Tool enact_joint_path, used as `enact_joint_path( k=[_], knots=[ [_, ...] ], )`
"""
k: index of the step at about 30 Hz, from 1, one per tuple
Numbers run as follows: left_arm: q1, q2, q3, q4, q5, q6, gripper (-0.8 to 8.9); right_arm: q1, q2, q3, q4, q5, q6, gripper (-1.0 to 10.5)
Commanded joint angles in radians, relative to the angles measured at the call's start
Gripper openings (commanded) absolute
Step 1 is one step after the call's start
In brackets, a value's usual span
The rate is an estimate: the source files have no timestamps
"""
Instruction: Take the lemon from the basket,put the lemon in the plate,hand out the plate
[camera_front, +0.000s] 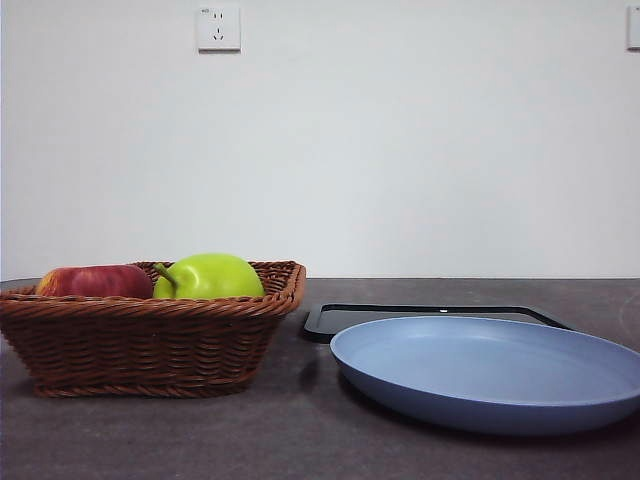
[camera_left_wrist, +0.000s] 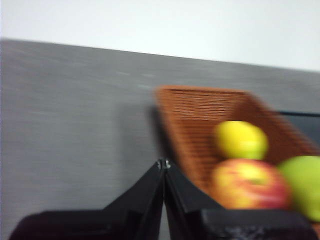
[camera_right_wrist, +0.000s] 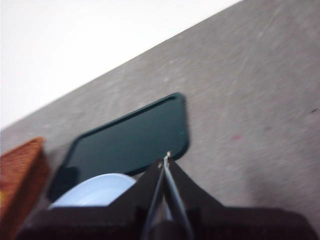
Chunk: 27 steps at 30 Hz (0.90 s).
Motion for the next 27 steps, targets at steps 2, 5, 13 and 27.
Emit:
enact_joint_path(
  k=[2, 5, 13, 27],
  knots=[
    [0.003, -0.003, -0.008, 0.053, 0.126, -0.130, 0.08, 0.002, -0.003, -0.007, 0.003, -0.066, 0.068, 0.0],
    [0.003, -0.002, -0.003, 0.063, 0.131, -0.188, 0.07, 0.002, -0.003, 0.001, 0.002, -0.091, 0.070, 0.0],
    [0.003, 0.106, 0.088, -0.012, 0.082, -0.191, 0.07, 0.002, 0.097, 0.118, -0.046, -0.093, 0.072, 0.0],
    [0.001, 0.559, 0.447, -0.010, 0.211, -0.149, 0.07, 0.002, 0.510, 0.474, -0.229, -0.176, -0.138, 0.0]
  ],
)
